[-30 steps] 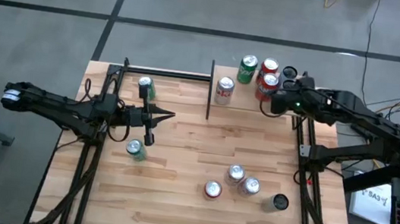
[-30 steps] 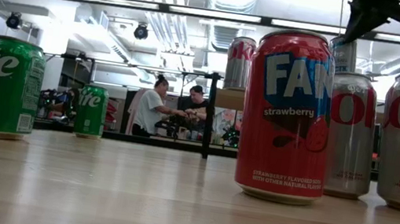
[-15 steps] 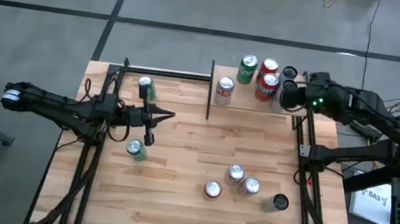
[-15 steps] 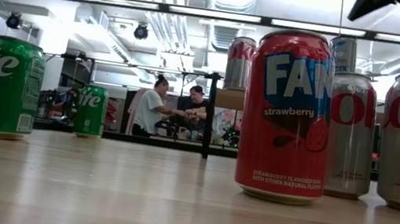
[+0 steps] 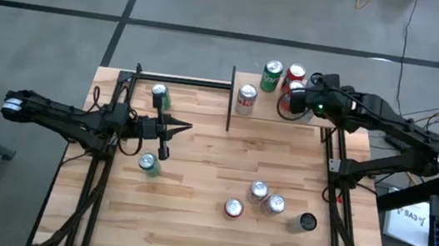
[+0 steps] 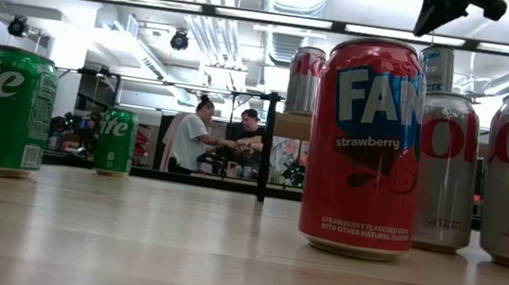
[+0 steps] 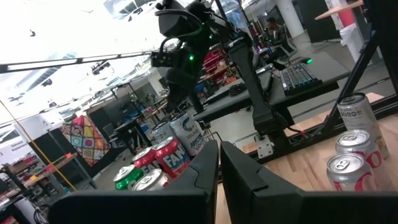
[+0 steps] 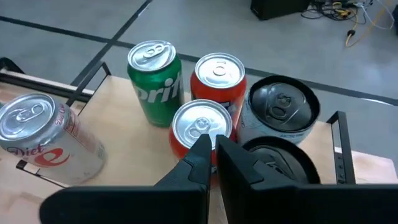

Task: Place canned beverage on shelf
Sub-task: Put the left white soda can on the shelf aligned in front of the other white soda can

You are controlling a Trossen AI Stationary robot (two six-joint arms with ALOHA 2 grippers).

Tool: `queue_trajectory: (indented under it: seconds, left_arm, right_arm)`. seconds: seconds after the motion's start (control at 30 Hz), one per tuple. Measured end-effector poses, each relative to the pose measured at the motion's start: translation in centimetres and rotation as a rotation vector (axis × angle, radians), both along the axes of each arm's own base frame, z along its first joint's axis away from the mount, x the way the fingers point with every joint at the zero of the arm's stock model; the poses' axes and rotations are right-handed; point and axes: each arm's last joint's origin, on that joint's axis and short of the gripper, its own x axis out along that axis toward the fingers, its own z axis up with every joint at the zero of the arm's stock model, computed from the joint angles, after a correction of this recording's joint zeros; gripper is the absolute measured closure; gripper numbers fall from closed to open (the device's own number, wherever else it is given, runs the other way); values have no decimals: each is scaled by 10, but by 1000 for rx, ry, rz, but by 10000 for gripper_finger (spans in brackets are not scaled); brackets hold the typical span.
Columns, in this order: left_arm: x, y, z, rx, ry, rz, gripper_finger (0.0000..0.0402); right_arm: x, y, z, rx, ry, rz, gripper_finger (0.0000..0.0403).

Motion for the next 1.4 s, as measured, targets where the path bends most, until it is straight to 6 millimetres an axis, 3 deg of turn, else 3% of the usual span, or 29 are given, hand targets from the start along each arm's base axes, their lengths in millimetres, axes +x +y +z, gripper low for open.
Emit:
queue_trajectory:
  seconds: [0.37,0.73,1.4]
  left_arm:
    - [0,0,-1,0,10,0,400]
    - [0,0,-1,1,9,0,400]
    - [0,0,-1,1,9,0,400]
  right_arm:
    - [-5,0,-5,-18,95,-36,390]
    - [6,-2,-12,-5,127,-47,390]
    - [1,-1,-15,28,151,-71,390]
